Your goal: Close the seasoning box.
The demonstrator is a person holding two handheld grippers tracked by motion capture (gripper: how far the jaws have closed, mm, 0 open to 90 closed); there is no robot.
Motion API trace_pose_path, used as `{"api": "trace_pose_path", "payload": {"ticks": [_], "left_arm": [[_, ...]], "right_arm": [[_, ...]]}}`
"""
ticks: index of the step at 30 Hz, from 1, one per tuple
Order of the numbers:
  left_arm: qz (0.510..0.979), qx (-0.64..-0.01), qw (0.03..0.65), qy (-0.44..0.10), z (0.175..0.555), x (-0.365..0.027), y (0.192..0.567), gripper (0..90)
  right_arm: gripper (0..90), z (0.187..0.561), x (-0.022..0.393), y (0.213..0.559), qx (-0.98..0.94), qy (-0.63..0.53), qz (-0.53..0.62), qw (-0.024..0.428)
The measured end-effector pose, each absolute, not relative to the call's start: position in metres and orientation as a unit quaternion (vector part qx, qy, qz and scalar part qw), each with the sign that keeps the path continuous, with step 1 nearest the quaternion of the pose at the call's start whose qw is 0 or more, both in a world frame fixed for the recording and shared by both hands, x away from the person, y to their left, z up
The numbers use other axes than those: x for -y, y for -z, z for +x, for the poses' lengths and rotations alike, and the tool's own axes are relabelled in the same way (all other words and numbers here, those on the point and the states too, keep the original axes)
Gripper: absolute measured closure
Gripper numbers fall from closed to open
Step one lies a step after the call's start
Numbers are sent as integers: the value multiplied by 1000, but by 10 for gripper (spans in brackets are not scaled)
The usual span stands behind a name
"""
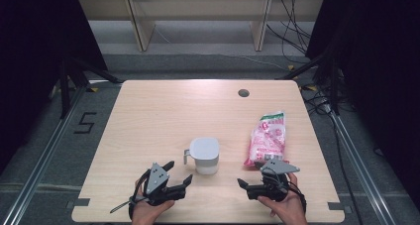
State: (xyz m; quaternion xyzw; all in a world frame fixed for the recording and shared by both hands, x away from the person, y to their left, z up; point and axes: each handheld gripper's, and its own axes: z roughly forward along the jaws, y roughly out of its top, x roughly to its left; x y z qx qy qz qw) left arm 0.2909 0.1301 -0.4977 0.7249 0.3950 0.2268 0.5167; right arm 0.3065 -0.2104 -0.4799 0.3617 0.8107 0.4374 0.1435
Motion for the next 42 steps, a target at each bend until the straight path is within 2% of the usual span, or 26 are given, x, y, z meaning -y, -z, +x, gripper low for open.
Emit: {"api": "trace_pose_path", "payload": {"ticks": [7,9,15,22,26,27,31,39,42], "left_arm": [[727,-389,519,-224,290,-129,498,197],[731,-386,518,-222,291,-128,498,197],[740,-381,510,-216,291,-125,499,187],[738,-387,507,-220,291,-127,499,187],[738,-390,505,-221,291,-128,499,187],[737,-390,505,-221,292,-128,499,187],[740,-391,501,-219,292,-128,500,187],[737,-394,503,-220,292,-130,500,187],[740,-396,496,-221,292,-130,500,187]], "right_arm": [[162,295,208,484,-822,-415,361,151],[162,294,209,485,-825,-417,357,135],[163,288,215,487,-821,-410,365,156],[164,281,218,488,-821,-404,376,144],[164,280,221,488,-821,-404,373,153],[164,281,222,489,-827,-403,369,136],[164,278,224,489,-824,-398,374,151],[164,276,227,491,-826,-397,377,134],[165,275,227,492,-824,-392,383,142]]}}
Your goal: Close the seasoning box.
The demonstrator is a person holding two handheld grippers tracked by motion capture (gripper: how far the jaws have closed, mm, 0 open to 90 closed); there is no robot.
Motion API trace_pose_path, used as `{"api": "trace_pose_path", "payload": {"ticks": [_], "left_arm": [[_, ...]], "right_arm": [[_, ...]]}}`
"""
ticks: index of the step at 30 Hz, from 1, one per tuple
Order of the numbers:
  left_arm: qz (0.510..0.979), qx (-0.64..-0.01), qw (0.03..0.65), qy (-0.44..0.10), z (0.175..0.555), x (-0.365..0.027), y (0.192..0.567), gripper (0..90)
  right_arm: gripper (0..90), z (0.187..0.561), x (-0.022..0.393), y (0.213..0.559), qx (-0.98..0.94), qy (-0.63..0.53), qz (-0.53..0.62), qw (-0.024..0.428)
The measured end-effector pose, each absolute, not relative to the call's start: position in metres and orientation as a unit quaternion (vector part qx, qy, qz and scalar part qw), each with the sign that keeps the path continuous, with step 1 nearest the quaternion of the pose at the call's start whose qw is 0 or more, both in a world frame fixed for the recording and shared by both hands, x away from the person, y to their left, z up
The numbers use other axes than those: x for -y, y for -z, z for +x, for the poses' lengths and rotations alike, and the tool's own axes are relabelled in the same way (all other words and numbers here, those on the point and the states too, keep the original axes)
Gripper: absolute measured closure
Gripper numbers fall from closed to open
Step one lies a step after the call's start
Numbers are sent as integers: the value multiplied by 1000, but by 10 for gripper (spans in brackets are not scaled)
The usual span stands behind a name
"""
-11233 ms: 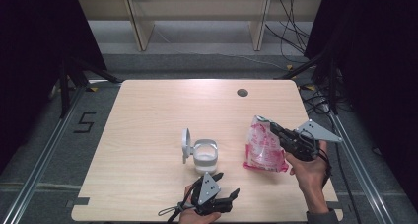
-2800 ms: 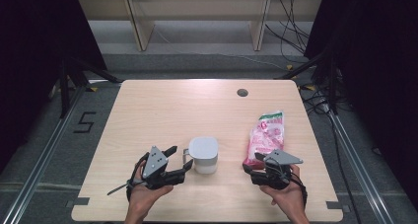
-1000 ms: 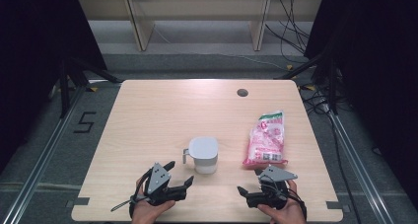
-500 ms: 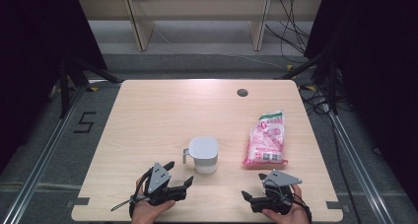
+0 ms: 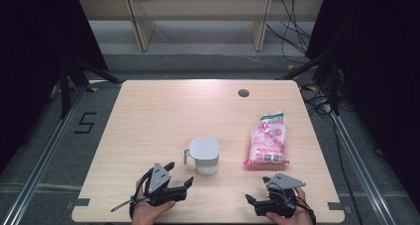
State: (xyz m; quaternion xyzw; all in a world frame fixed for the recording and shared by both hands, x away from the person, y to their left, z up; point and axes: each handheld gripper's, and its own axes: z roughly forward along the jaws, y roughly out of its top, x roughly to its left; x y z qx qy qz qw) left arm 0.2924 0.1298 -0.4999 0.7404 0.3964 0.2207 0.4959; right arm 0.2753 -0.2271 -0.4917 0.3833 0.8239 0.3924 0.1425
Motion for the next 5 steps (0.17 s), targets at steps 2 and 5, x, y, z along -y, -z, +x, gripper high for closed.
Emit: {"api": "trace_pose_path", "payload": {"ticks": [2,5], "left_arm": [[740,-396,499,-217,294,-130,501,187],[741,-401,491,-222,296,-130,504,187]], "right_arm": [[165,275,227,492,-824,-392,382,144],[165,276,228,493,-828,-390,382,129]]}}
